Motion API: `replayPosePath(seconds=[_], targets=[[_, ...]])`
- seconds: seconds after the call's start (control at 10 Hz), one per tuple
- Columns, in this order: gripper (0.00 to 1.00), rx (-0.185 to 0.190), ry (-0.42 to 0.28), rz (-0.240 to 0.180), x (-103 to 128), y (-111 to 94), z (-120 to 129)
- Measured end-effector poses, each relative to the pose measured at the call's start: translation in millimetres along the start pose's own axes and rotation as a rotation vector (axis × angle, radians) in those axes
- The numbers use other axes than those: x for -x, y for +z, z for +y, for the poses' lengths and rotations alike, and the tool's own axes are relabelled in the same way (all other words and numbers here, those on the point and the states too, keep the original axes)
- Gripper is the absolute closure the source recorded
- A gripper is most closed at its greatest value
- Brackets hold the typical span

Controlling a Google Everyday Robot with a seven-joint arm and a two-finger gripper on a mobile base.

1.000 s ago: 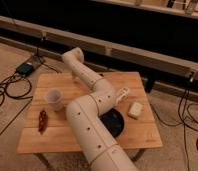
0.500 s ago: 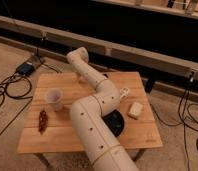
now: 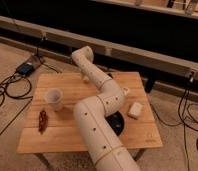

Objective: Push the eraser across the table

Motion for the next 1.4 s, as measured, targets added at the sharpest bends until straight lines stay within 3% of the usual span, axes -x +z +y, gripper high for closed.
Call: replayPosePath(seconds=[1.4], targets=[[0.35, -0.090, 0.122, 0.027, -0.2, 3.6, -87.5]])
